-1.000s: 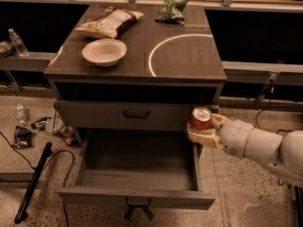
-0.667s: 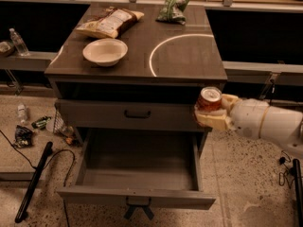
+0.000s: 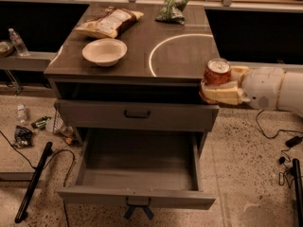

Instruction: Pick coke can from middle drawer and place on counter

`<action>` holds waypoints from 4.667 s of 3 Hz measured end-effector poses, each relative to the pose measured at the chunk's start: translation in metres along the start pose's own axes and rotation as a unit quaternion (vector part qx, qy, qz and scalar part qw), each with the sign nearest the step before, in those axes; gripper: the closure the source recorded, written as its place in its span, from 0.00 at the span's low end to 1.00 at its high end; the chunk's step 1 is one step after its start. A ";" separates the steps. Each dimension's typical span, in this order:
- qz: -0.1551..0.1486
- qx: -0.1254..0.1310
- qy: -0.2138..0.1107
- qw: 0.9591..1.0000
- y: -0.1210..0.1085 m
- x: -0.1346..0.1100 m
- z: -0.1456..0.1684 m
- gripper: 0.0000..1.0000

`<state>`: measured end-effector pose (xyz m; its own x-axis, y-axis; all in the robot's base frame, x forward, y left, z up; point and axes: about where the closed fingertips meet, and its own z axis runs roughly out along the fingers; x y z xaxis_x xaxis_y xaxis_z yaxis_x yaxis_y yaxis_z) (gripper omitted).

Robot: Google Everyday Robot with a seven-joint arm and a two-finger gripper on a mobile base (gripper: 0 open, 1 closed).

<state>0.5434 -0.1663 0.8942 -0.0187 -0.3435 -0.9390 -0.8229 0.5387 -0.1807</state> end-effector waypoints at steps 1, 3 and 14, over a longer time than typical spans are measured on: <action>-0.021 0.005 0.004 1.000 -0.020 -0.022 -0.001 1.00; -0.015 -0.042 -0.003 0.999 -0.087 -0.049 0.047 1.00; 0.012 0.106 -0.022 0.994 -0.174 -0.032 0.033 0.00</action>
Offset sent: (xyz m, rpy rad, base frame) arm 0.0947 -0.0113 0.0711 -0.0281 -0.0028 0.0646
